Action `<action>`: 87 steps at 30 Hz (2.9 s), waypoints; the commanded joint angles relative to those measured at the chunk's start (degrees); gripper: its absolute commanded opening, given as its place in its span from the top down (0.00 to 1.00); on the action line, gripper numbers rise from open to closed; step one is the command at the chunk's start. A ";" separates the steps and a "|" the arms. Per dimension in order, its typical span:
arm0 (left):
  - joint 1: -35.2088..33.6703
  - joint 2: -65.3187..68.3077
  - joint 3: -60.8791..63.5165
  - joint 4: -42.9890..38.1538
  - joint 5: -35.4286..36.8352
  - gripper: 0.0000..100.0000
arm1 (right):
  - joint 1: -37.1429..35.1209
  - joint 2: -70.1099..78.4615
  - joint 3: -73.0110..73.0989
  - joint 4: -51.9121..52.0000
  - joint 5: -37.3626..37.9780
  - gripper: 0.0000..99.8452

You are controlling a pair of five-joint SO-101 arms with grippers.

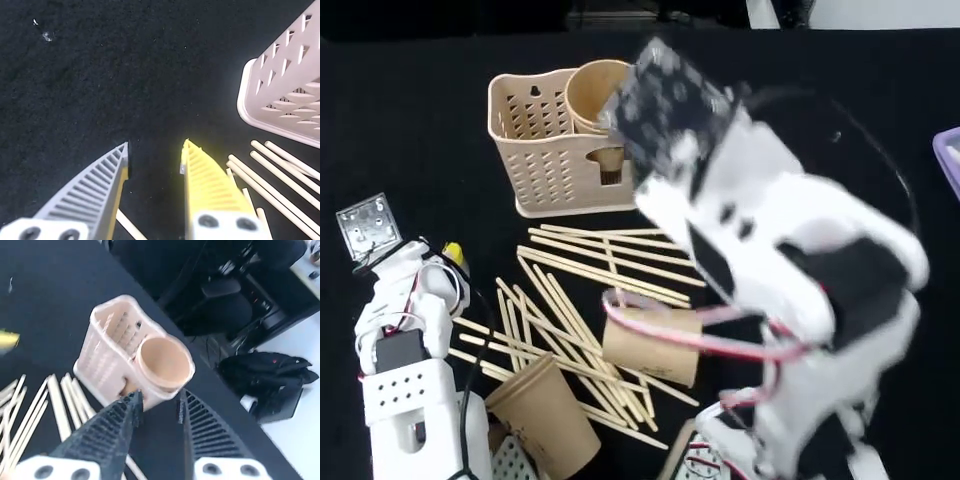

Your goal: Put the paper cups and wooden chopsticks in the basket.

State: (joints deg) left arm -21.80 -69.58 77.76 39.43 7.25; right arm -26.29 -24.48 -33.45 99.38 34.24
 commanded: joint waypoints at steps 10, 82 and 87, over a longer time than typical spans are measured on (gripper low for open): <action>-0.13 -0.97 0.48 -0.97 0.35 0.83 | 5.71 -36.62 68.88 -5.80 23.21 0.88; -0.57 -0.97 0.31 -0.97 0.00 0.83 | -5.80 -43.65 77.41 -18.37 7.03 0.99; -0.57 -0.97 0.40 -0.97 0.00 0.83 | -5.27 -40.57 60.26 -13.27 2.37 0.99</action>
State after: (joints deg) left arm -21.80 -69.58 78.81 39.43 7.25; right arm -33.23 -67.74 38.55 84.44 39.78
